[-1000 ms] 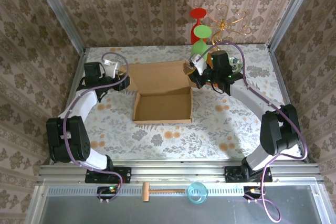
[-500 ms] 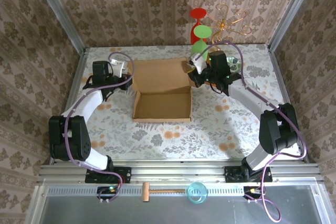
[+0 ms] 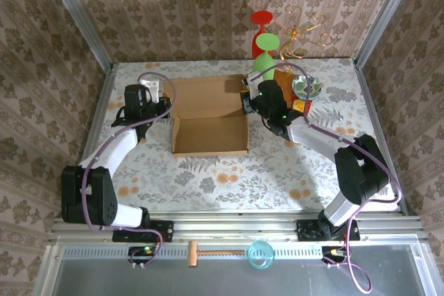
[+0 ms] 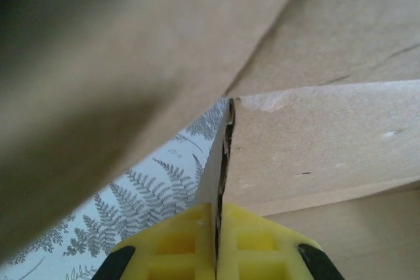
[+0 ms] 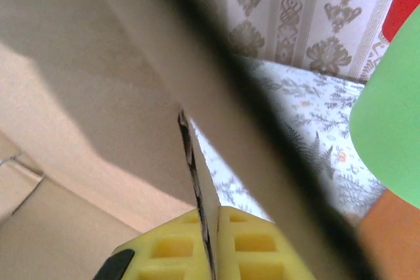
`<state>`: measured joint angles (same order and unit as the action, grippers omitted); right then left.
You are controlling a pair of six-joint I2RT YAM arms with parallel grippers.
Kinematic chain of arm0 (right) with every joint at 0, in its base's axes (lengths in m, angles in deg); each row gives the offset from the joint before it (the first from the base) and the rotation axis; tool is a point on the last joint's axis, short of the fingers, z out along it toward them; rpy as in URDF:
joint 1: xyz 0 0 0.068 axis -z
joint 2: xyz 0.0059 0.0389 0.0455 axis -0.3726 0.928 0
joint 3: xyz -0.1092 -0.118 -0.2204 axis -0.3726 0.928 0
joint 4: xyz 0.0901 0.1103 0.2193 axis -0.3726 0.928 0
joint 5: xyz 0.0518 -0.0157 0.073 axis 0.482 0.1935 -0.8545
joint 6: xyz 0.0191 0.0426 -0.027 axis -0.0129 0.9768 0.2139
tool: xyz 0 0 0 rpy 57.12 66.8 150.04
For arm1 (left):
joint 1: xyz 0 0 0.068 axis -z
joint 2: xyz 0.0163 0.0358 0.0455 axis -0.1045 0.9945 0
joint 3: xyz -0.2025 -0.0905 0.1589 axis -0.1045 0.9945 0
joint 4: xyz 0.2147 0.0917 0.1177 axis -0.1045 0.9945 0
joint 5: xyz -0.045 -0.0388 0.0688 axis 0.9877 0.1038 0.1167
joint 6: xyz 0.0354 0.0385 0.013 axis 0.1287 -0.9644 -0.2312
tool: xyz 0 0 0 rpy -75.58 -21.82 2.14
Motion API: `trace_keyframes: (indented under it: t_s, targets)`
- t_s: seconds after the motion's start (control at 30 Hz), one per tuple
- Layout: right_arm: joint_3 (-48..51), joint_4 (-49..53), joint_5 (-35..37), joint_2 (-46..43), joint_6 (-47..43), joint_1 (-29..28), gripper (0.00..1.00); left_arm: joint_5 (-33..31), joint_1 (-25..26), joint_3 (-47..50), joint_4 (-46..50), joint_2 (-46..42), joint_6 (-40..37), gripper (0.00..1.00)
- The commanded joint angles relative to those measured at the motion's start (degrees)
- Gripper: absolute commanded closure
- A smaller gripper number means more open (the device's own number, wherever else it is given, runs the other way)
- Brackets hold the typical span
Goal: Fold the paper box
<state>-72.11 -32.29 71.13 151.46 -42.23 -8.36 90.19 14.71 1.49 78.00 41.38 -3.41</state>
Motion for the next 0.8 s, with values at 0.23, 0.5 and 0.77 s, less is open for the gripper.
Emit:
trace_keyframes:
  t_s: [0.23, 0.5, 0.77]
  targets:
    - [-3.87, -18.30, 5.42, 10.72, 13.39, -2.25, 1.00, 0.61, -1.87, 8.30, -22.83, -1.62, 7.05, 1.00]
    - [-0.41, -24.47, 5.47, 13.52, 15.01, -4.20, 1.00, 2.70, -3.06, 20.02, -34.13, -4.28, 10.66, 1.00]
    - [3.96, -28.55, 4.57, 13.85, 14.86, -5.05, 0.98, 2.26, -2.45, 26.88, -38.40, -7.15, 11.97, 1.00]
